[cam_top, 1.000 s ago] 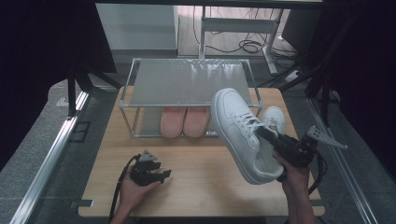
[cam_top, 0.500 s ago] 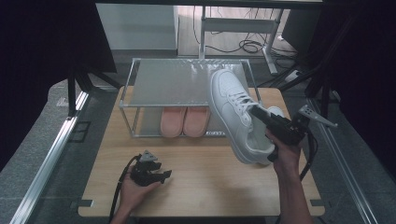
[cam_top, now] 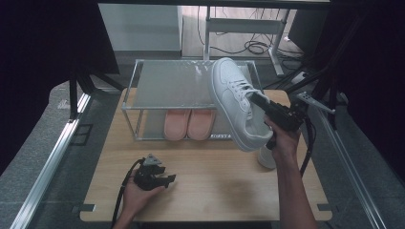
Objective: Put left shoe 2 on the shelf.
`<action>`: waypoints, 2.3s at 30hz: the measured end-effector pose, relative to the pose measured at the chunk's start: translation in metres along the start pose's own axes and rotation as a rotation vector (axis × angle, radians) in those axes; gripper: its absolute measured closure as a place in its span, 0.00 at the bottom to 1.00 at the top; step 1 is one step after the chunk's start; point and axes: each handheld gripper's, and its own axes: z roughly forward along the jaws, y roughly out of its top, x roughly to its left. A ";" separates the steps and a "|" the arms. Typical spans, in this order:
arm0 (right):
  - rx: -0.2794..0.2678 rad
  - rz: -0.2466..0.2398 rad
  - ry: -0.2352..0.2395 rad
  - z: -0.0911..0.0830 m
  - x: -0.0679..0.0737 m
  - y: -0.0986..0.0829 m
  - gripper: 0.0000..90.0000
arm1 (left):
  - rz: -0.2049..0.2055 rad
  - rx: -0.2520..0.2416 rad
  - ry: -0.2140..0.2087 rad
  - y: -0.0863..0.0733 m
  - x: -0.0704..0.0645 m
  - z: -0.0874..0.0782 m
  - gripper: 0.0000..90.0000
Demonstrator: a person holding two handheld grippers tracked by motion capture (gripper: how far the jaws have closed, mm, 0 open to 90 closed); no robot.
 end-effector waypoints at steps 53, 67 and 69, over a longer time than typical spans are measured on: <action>0.062 0.069 -0.106 0.154 0.009 0.023 0.90 | -0.005 -0.015 -0.032 0.001 0.000 -0.002 0.48; 0.087 0.119 -0.170 0.203 0.006 0.020 0.89 | 0.007 -0.016 -0.047 0.001 -0.001 -0.001 0.48; 0.098 0.117 -0.182 0.210 0.005 0.018 0.89 | 0.008 -0.015 -0.048 0.001 -0.001 -0.001 0.48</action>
